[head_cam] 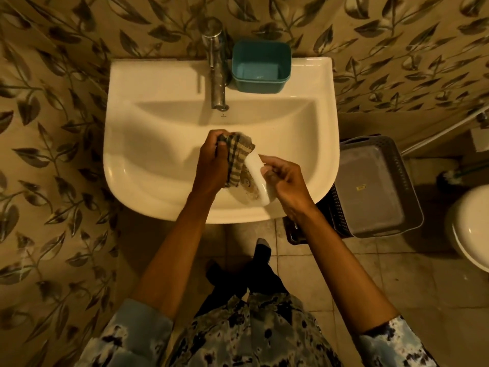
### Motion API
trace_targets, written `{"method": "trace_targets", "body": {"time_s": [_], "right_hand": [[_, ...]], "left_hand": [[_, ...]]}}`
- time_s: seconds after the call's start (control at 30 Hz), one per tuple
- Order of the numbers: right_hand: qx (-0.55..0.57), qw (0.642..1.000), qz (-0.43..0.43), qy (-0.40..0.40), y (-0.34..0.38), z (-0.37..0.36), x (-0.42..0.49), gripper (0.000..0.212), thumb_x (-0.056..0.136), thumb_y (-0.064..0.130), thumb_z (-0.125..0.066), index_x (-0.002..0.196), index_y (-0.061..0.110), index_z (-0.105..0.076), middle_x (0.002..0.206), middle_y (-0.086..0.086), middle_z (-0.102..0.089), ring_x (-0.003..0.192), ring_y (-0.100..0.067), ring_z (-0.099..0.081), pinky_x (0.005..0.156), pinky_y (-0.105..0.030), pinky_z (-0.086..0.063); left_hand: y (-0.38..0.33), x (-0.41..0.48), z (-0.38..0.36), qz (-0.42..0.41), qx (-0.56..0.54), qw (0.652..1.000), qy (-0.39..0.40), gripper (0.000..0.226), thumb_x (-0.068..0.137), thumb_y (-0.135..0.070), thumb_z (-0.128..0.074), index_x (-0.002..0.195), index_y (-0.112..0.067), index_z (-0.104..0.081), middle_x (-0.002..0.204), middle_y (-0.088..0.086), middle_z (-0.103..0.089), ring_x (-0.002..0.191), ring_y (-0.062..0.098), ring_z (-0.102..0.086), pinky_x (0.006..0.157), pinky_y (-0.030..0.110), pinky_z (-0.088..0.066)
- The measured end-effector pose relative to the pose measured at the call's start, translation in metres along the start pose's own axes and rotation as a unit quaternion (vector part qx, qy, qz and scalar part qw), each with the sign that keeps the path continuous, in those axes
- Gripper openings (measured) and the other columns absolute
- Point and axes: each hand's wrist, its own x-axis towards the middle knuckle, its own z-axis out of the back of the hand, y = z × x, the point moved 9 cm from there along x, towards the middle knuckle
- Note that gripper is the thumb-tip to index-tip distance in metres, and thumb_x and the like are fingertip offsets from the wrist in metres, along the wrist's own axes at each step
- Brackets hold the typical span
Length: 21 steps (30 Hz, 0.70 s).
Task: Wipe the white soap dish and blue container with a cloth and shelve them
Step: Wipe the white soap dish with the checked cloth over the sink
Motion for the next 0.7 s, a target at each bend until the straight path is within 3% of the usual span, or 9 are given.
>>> {"method": "trace_targets", "body": {"time_s": [0.07,0.17,0.23,0.3,0.4,0.43,0.53,0.63,0.7], "right_hand": [[0.024,0.999,-0.025,-0.006,-0.001,-0.006,-0.001,0.027,0.092,0.002,-0.054,0.116,0.005,-0.066,0.112,-0.008,-0.068,0.105,-0.023,-0.063,0.094,-0.041,-0.053],[0.087,0.995,-0.054,-0.015,0.004,-0.014,-0.001,0.021,0.091,-0.004,-0.050,0.096,0.010,-0.065,0.082,0.002,-0.064,0.079,-0.013,-0.061,0.065,-0.032,-0.054],[0.132,0.988,-0.070,-0.046,0.008,-0.011,0.001,0.026,0.091,-0.008,-0.045,0.094,0.009,-0.065,0.070,0.004,-0.063,0.067,-0.009,-0.057,0.057,-0.026,-0.047],[0.174,0.977,-0.086,-0.087,0.010,-0.003,0.003,0.025,0.091,-0.006,-0.045,0.098,0.005,-0.067,0.081,-0.008,-0.069,0.075,-0.019,-0.063,0.062,-0.029,-0.051],[0.225,0.958,-0.122,-0.129,0.006,0.006,0.004,0.026,0.090,-0.006,-0.045,0.099,0.007,-0.066,0.089,-0.013,-0.068,0.078,-0.025,-0.066,0.063,-0.030,-0.057],[0.222,0.959,-0.123,-0.129,0.008,0.006,0.003,0.024,0.089,-0.003,-0.047,0.100,0.009,-0.065,0.088,-0.011,-0.067,0.076,-0.023,-0.065,0.062,-0.030,-0.055],[0.138,0.976,-0.072,-0.155,0.022,0.012,0.004,0.023,0.087,0.003,-0.052,0.089,0.023,-0.065,0.085,-0.003,-0.065,0.078,-0.020,-0.060,0.070,-0.037,-0.053],[0.101,0.980,-0.035,-0.165,0.040,0.016,0.005,0.027,0.084,0.004,-0.054,0.077,0.029,-0.062,0.084,-0.003,-0.063,0.078,-0.020,-0.059,0.072,-0.039,-0.054],[0.093,0.985,-0.032,-0.140,0.043,0.015,0.003,0.024,0.086,0.002,-0.054,0.080,0.023,-0.062,0.080,-0.007,-0.063,0.069,-0.018,-0.059,0.062,-0.033,-0.052]], "left_hand": [[-0.012,0.001,-0.003,-0.039,0.034,0.999,-0.004,0.033,0.095,-0.027,-0.029,0.113,-0.012,-0.052,0.111,0.008,-0.061,0.101,0.021,-0.059,0.092,0.044,-0.049],[-0.029,-0.016,-0.020,-0.096,0.106,0.990,-0.003,0.031,0.094,-0.022,-0.030,0.113,-0.015,-0.054,0.117,0.006,-0.058,0.108,0.022,-0.055,0.098,0.054,-0.040],[-0.032,-0.038,-0.033,-0.118,0.141,0.983,-0.010,0.030,0.092,-0.012,-0.034,0.113,-0.022,-0.053,0.130,0.004,-0.052,0.122,0.021,-0.047,0.107,0.058,-0.027],[-0.022,-0.064,-0.041,-0.126,0.151,0.980,-0.028,0.032,0.091,-0.009,-0.039,0.113,-0.030,-0.049,0.144,0.003,-0.040,0.133,0.009,-0.033,0.112,0.055,-0.017],[0.004,-0.097,-0.052,-0.107,0.163,0.981,-0.023,0.038,0.091,-0.003,-0.046,0.113,-0.034,-0.047,0.148,0.004,-0.032,0.128,-0.022,-0.011,0.115,0.052,-0.009],[0.011,-0.101,-0.055,-0.094,0.159,0.983,-0.020,0.039,0.091,-0.003,-0.046,0.115,-0.035,-0.047,0.147,0.004,-0.034,0.129,-0.020,-0.014,0.115,0.053,-0.008],[0.007,-0.096,-0.059,-0.084,0.164,0.982,-0.029,0.040,0.089,-0.004,-0.042,0.122,-0.026,-0.049,0.143,0.010,-0.042,0.135,0.006,-0.029,0.111,0.059,-0.014],[-0.016,-0.087,-0.053,-0.111,0.129,0.983,-0.065,0.036,0.090,-0.007,-0.040,0.122,-0.021,-0.049,0.145,0.017,-0.038,0.128,-0.008,-0.027,0.112,0.058,-0.014],[-0.029,-0.077,-0.049,-0.109,0.130,0.984,-0.063,0.037,0.091,-0.024,-0.028,0.123,-0.025,-0.047,0.146,0.013,-0.036,0.128,0.005,-0.038,0.112,0.058,-0.014]]}}
